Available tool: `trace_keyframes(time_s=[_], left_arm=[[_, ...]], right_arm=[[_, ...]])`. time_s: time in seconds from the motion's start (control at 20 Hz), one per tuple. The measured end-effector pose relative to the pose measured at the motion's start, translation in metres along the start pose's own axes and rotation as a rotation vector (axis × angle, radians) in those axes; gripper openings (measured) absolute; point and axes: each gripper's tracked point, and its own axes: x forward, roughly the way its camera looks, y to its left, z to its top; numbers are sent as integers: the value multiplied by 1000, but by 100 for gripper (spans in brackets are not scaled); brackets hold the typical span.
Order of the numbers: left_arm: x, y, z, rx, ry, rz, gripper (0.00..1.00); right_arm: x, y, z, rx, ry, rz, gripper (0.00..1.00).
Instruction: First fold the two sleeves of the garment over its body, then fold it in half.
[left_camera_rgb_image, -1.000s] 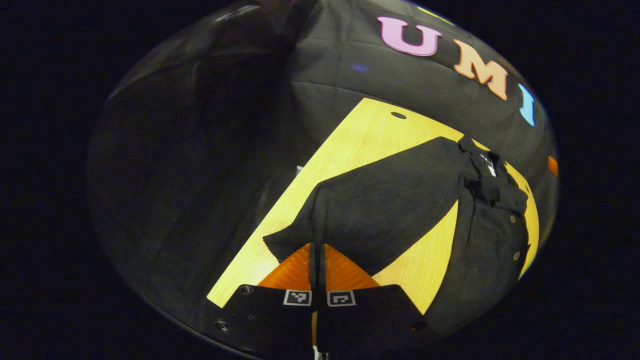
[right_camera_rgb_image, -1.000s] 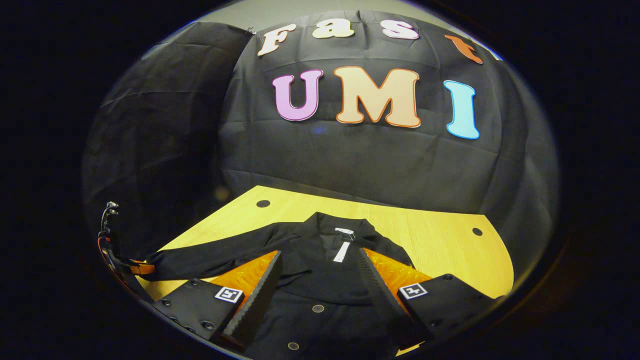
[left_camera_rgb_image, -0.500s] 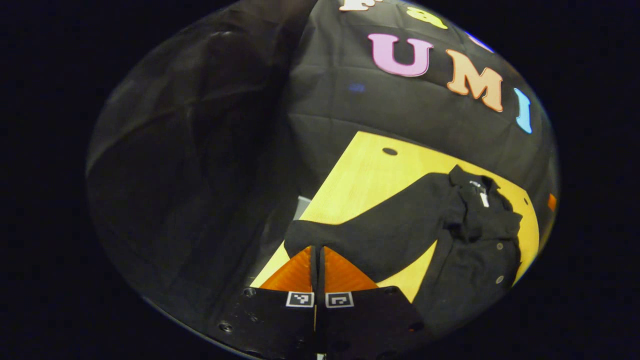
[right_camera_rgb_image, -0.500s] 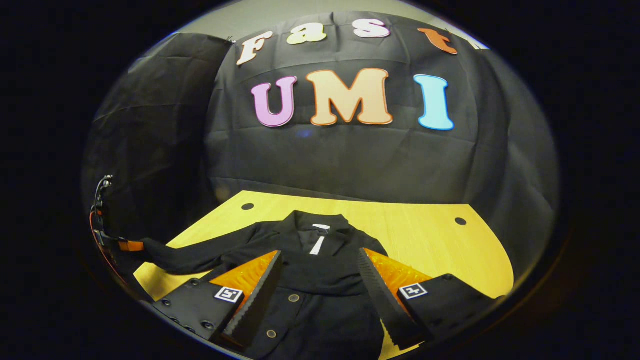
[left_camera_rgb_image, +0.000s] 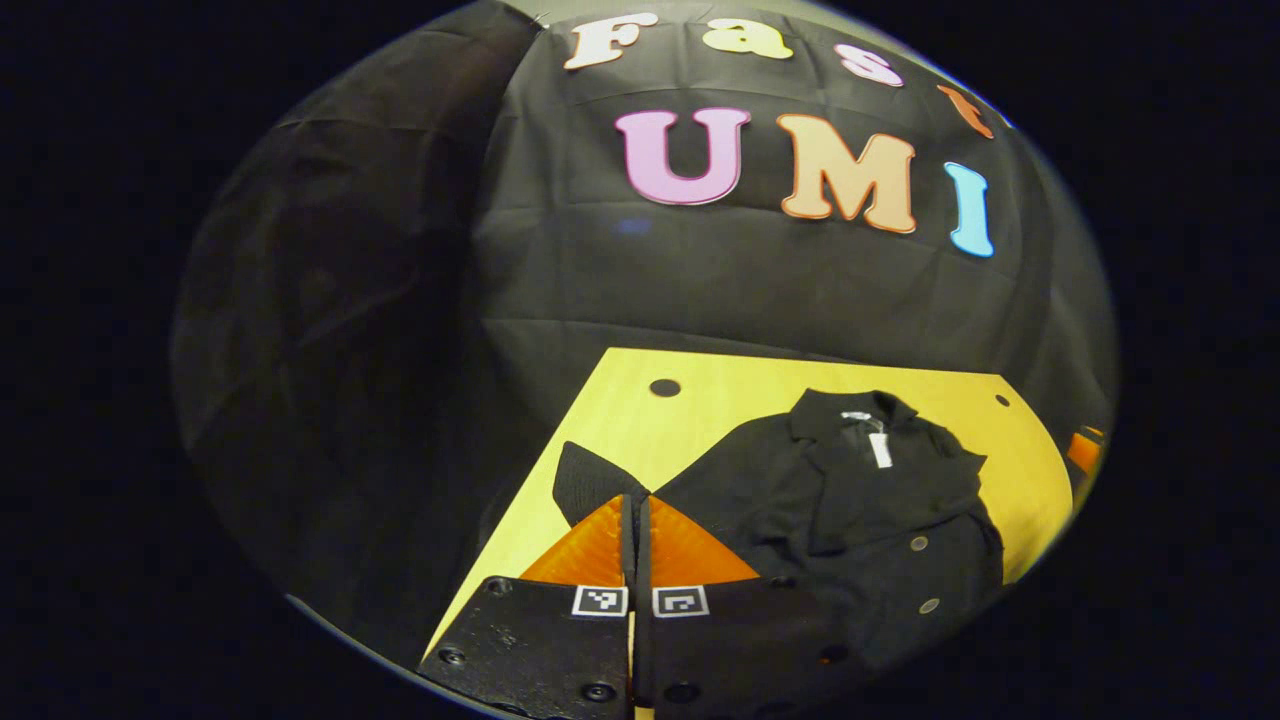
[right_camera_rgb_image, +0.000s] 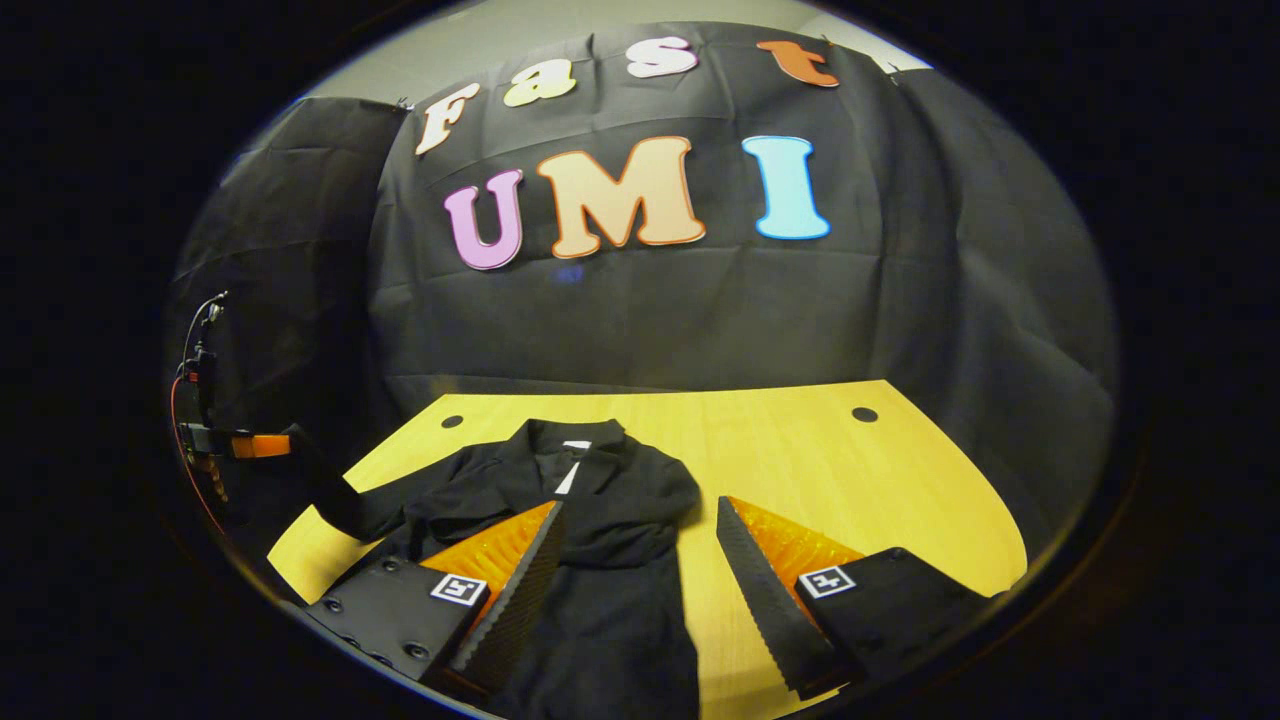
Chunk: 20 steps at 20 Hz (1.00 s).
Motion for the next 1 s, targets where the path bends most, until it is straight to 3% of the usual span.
trace_keyframes(time_s=[0.45, 0.7, 1.0], left_arm=[[27, -136, 43, 89, -56, -181, 0], [36, -221, 38, 132, -33, -318, 0], [46, -301, 26, 209, 1, -424, 0]], right_arm=[[-21, -74, -8, 76, -16, -60, 98], [-31, -106, -15, 95, -12, -90, 98], [-44, -141, -29, 120, 1, -127, 98]])
